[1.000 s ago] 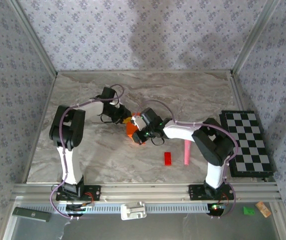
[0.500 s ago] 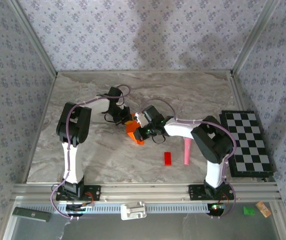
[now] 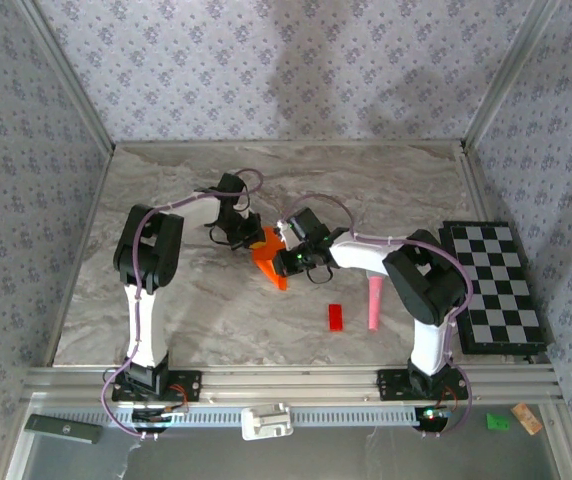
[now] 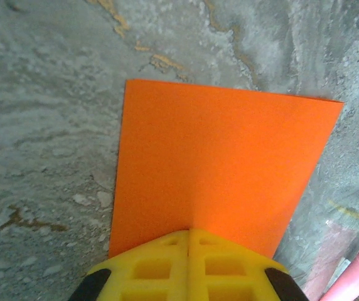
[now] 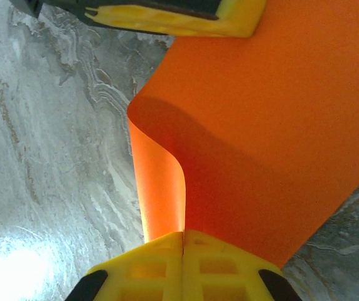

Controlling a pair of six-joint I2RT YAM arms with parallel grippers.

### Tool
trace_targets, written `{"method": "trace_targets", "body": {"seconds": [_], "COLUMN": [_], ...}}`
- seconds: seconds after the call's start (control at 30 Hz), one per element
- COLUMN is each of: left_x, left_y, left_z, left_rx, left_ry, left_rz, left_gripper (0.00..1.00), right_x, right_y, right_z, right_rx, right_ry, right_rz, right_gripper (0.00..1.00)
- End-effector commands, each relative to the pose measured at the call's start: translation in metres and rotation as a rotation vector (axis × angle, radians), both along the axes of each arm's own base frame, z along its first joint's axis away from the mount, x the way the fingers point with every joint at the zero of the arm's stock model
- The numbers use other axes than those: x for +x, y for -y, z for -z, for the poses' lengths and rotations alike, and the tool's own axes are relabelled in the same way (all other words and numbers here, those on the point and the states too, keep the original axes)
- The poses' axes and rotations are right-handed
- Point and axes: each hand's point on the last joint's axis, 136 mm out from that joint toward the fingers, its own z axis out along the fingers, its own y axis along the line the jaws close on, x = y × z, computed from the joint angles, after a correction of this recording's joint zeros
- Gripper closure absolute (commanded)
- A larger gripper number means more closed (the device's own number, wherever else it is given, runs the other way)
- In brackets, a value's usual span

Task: Fold a paper plane with a square sheet of paper (pick it up from the middle)
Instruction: Third fold the triangle at the center of the table.

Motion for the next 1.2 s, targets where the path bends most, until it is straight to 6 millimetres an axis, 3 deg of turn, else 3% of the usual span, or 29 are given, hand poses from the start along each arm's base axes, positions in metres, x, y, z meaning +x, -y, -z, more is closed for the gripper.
{"method": "trace_targets", "body": {"seconds": [0.0, 1.17], "left_x": [-0.022, -0.026], "left_y": [-0.014, -0.006], "left_z": [0.037, 0.037], "left_rx": [0.11, 0.086], "left_ry": [-0.095, -0.1], "left_rz": [0.02, 0.041], "left_gripper": [0.99, 1.0], "right_x": [0.008, 0.014], "right_y": [0.007, 0.012], "right_z": [0.004, 0.018], "right_rx": [-0.049, -0.135], "right_ry": [-0.007, -0.01], "right_rz": [0.044, 0.057], "right_gripper": [1.0, 1.0]}}
